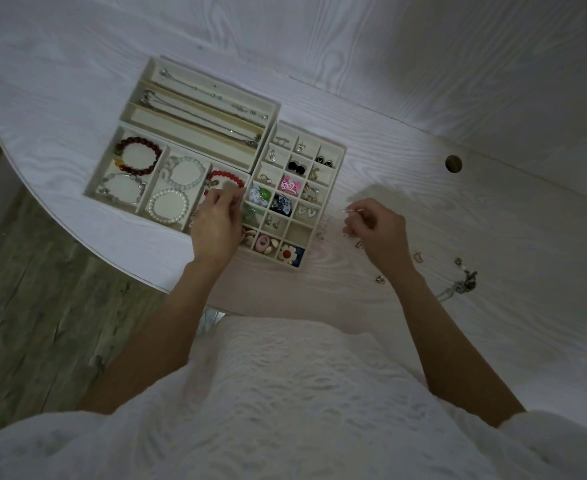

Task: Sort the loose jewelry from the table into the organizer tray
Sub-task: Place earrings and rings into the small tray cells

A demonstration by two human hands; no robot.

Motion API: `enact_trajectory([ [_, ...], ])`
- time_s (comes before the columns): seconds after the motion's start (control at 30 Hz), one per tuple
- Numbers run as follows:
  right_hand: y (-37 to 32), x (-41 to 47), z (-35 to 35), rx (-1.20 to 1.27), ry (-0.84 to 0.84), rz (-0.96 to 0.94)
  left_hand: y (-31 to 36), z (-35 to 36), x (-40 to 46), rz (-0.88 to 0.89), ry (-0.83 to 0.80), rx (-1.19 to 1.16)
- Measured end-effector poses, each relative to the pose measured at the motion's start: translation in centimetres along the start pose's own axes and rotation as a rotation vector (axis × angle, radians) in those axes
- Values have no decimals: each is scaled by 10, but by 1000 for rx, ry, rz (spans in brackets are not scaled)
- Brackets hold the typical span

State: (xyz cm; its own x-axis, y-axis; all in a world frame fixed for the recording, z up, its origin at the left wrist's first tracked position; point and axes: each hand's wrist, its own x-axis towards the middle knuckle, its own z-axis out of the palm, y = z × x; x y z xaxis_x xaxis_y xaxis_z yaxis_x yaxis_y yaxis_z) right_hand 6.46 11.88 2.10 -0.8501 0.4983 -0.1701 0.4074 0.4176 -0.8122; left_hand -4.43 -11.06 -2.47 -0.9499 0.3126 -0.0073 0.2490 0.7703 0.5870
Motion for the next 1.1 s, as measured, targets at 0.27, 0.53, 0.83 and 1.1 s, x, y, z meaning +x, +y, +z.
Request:
enact_trajectory([
  [0.27, -21, -2, 51, -348, -255, -24, 6, -2, -27, 77, 16, -61],
  [0.53, -22, -5, 55, -516, -259, -192, 17, 19, -49, 187, -29, -53],
  [0.83, 0, -12, 30, -594, -59, -381, 30, 20, -46, 300, 4, 213],
  [1.1, -3, -14, 53, -727, -169, -443, 37, 19, -39, 396, -86, 341],
])
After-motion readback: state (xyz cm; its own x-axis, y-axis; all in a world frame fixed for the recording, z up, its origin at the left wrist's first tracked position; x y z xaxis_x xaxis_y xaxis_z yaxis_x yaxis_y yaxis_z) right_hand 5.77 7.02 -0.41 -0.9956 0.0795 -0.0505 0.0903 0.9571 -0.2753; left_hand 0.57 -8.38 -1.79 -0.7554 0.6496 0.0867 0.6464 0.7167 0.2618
